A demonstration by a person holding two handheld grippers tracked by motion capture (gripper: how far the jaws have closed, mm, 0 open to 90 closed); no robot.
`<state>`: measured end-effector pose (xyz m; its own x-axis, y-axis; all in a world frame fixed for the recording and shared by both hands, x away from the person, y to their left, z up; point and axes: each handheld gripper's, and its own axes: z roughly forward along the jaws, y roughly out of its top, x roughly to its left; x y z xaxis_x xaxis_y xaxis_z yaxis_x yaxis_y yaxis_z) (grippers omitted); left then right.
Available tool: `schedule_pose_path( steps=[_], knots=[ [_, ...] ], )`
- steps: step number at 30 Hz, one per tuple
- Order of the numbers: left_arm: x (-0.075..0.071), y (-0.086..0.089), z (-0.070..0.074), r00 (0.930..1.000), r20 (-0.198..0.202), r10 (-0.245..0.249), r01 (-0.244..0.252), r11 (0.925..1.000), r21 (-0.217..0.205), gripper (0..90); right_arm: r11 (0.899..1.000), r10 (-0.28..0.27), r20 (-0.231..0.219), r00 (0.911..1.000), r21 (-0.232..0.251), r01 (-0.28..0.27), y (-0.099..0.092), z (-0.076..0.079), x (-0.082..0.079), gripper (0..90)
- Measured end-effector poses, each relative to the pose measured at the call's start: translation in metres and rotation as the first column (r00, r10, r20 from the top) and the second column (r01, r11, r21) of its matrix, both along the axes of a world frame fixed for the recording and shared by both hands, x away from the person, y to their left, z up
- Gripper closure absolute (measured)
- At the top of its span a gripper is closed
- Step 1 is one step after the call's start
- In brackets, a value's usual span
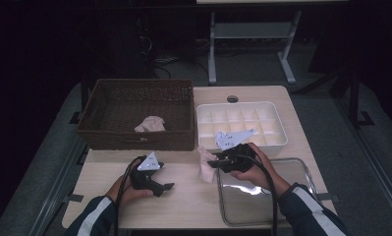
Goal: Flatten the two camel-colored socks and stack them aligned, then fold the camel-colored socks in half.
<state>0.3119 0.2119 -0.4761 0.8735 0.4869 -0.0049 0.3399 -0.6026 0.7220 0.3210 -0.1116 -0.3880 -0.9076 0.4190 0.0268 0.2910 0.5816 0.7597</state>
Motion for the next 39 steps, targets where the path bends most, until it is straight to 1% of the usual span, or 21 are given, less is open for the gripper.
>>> schedule_pose_path(
  steps=[6, 9, 12, 17, 21, 23, 25, 26, 27, 30, 33, 37, 39],
  knots=[
    [0.0, 0.0, 0.0, 1.0, 0.002, 0.001, -0.001, 1.0, -0.002, 12.3, 0.999, -0.022, 0.024, 0.9995, 0.031, 0.021, -0.01, 0.011, 0.001, 71.2],
    [0.0, 0.0, 0.0, 1.0, 0.001, 0.0, 0.0, 1.0, -0.001, 12.3, 0.998, -0.039, 0.033, 0.9987, 0.056, 0.037, -0.017, 0.018, 0.0, 71.3],
    [0.0, 0.0, 0.0, 1.0, -0.001, 0.002, -0.002, 1.0, -0.006, 12.3, 0.996, -0.053, 0.042, 0.9977, 0.07, 0.05, -0.023, 0.024, 0.001, 71.3],
    [0.0, 0.0, 0.0, 1.0, -0.001, 0.0, 0.0, 1.0, -0.005, 12.3, 0.99, -0.115, 0.061, 0.9915, 0.094, 0.109, -0.04, 0.033, 0.008, 71.2],
    [0.001, 0.0, 0.0, 1.0, 0.001, -0.002, 0.002, 1.0, -0.004, 12.3, 0.981, -0.17, 0.079, 0.9822, 0.113, 0.161, -0.056, 0.04, 0.014, 71.2],
    [0.001, 0.0, 0.0, 1.0, 0.003, -0.001, 0.001, 1.0, -0.005, 12.3, 0.976, -0.195, 0.087, 0.9769, 0.115, 0.185, -0.062, 0.042, 0.017, 71.2],
    [0.001, 0.0, 0.0, 1.0, 0.003, -0.001, 0.001, 1.0, -0.006, 12.3, 0.97, -0.224, 0.086, 0.9709, 0.121, 0.213, -0.069, 0.044, 0.02, 71.3],
    [0.001, 0.0, -0.001, 1.0, 0.005, -0.001, 0.001, 1.0, -0.007, 12.3, 0.968, -0.23, 0.087, 0.9692, 0.12, 0.22, -0.071, 0.044, 0.021, 71.3],
    [0.001, 0.0, -0.001, 1.0, 0.005, -0.001, 0.001, 1.0, -0.008, 12.3, 0.966, -0.243, 0.09, 0.9657, 0.113, 0.233, -0.074, 0.044, 0.022, 71.2],
    [0.001, 0.0, 0.0, 1.0, 0.003, -0.002, 0.002, 1.0, -0.004, 12.3, 0.957, -0.275, 0.09, 0.9572, 0.119, 0.264, -0.083, 0.044, 0.026, 71.2],
    [0.0, 0.0, 0.0, 1.0, 0.0, 0.0, 0.0, 1.0, -0.005, 12.3, 0.95, -0.304, 0.095, 0.9479, 0.107, 0.294, -0.091, 0.043, 0.03, 71.2],
    [0.001, 0.0, -0.001, 1.0, 0.004, -0.001, 0.001, 1.0, -0.006, 12.3, 0.94, -0.335, 0.097, 0.9371, 0.105, 0.325, -0.1, 0.041, 0.035, 71.2],
    [0.001, 0.0, -0.001, 1.0, 0.005, -0.002, 0.002, 1.0, -0.005, 12.3, 0.932, -0.357, 0.098, 0.929, 0.106, 0.347, -0.106, 0.042, 0.037, 71.2]
  ],
)
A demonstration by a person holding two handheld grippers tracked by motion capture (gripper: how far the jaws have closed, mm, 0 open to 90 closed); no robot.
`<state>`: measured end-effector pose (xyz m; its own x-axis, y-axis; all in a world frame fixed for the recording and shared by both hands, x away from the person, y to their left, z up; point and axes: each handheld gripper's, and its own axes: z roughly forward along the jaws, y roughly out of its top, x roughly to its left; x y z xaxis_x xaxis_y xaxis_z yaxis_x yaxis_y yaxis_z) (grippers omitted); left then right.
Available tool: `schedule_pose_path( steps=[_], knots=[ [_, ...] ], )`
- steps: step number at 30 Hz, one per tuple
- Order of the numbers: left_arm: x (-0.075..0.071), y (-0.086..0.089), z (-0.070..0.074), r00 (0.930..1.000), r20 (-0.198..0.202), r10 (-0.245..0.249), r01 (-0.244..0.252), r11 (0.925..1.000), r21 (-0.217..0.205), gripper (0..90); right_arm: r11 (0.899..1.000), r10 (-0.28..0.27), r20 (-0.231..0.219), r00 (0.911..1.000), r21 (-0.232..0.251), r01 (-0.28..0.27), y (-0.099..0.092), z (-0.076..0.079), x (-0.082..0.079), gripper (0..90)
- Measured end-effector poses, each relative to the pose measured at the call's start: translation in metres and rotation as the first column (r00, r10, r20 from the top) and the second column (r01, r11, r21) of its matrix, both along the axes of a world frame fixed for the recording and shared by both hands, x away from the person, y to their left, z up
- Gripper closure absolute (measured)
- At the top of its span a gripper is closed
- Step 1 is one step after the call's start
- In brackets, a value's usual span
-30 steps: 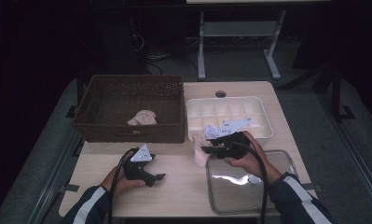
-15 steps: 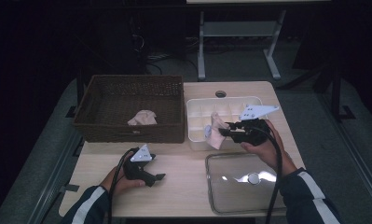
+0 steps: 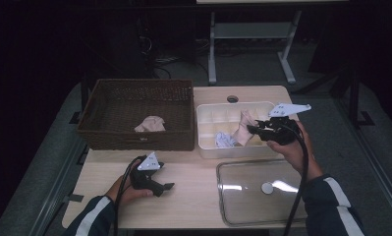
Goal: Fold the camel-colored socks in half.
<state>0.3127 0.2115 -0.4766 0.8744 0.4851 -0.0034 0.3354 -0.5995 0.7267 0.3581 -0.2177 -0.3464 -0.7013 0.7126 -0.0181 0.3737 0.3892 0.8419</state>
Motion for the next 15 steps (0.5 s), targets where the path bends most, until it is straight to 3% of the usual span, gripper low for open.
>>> schedule_pose_path(
  steps=[5, 15],
  knots=[
    [0.0, 0.0, 0.0, 1.0, -0.001, 0.0, 0.0, 1.0, 0.002, 12.3, 0.999, -0.038, -0.006, 0.9993, 0.003, 0.038, -0.01, -0.001, 0.003, 71.2],
    [0.0, -0.001, 0.0, 1.0, -0.001, 0.006, -0.006, 1.0, 0.0, 12.3, 0.994, -0.081, -0.014, 0.9966, -0.073, 0.08, -0.007, -0.014, 0.012, 71.2]
  ],
)
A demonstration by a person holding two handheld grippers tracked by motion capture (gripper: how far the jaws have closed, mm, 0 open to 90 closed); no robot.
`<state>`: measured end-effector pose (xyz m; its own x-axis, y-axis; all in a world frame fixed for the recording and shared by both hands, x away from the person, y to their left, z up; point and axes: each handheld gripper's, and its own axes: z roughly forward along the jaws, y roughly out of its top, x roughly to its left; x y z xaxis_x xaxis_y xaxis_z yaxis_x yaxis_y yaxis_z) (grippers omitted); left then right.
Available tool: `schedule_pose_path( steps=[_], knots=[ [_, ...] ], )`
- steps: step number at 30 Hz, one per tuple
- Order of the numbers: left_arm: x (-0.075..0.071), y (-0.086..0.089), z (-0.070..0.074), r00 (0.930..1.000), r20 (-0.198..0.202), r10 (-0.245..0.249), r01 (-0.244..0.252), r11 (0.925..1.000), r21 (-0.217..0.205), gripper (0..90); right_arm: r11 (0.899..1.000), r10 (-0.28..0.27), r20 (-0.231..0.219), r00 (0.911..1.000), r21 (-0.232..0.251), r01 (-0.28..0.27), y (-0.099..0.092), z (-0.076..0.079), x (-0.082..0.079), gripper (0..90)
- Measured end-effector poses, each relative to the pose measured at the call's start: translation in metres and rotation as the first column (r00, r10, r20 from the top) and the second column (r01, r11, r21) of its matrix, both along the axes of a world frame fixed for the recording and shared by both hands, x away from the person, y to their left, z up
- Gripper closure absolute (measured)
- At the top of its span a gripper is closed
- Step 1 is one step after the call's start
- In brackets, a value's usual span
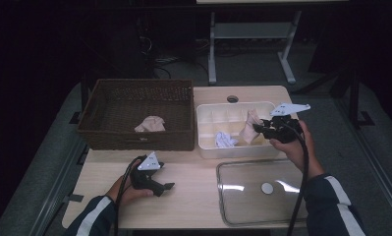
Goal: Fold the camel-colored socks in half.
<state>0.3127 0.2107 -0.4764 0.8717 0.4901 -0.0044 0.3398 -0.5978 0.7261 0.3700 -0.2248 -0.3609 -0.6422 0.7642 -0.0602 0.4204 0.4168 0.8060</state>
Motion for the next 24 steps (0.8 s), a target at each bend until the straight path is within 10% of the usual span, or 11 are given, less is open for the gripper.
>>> schedule_pose_path(
  steps=[24],
  knots=[
    [0.0, 0.0, 0.0, 1.0, -0.003, 0.003, -0.003, 1.0, 0.001, 12.3, 0.981, -0.02, -0.016, 0.9997, -0.195, 0.016, 0.027, -0.029, 0.019, 71.1]
  ],
)
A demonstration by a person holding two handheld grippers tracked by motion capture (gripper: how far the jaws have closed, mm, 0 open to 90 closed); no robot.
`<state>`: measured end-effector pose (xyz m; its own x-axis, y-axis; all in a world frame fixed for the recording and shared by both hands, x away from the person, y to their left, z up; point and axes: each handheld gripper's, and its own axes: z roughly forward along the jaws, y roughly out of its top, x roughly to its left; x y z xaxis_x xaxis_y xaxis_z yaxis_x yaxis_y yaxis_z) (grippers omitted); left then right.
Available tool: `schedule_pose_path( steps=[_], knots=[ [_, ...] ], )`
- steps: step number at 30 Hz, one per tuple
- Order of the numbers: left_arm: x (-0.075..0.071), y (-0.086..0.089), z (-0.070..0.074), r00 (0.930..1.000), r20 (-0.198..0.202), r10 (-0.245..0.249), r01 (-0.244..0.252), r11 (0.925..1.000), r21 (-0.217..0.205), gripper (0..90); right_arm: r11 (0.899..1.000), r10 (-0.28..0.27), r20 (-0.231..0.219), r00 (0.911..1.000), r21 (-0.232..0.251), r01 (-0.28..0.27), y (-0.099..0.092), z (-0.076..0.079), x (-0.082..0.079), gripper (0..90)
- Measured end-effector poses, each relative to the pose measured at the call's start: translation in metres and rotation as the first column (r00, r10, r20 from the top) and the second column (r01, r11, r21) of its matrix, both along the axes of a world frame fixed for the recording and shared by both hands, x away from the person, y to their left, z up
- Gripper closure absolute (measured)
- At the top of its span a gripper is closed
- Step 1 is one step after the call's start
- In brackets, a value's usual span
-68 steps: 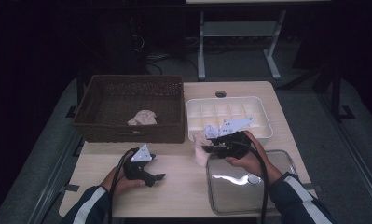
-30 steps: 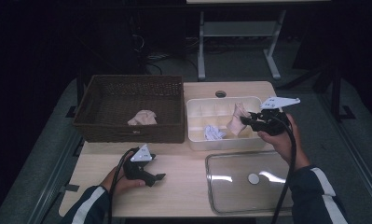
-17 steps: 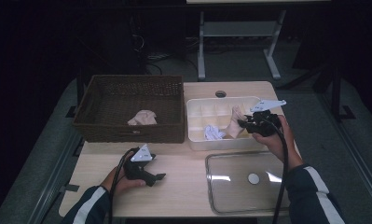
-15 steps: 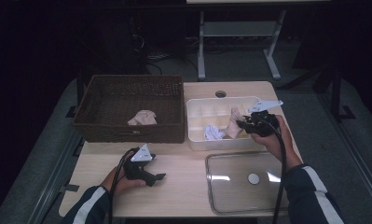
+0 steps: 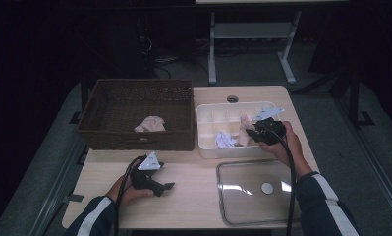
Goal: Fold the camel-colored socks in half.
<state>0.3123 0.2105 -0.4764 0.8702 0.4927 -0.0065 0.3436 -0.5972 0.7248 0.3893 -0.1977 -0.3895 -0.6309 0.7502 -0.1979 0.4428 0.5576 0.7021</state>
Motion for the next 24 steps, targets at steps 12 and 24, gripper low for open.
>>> schedule_pose_path(
  steps=[12, 24],
  knots=[
    [0.0, 0.0, 0.0, 1.0, 0.001, -0.003, 0.003, 1.0, 0.006, 12.3, 0.991, 0.104, -0.04, 0.9938, -0.082, -0.107, 0.019, -0.009, -0.002, 70.6],
    [0.0, 0.0, 0.0, 1.0, 0.001, -0.001, 0.001, 1.0, 0.006, 12.3, 0.987, 0.135, -0.236, 0.9623, -0.054, -0.152, 0.019, -0.021, 0.016, 68.9]
  ],
)
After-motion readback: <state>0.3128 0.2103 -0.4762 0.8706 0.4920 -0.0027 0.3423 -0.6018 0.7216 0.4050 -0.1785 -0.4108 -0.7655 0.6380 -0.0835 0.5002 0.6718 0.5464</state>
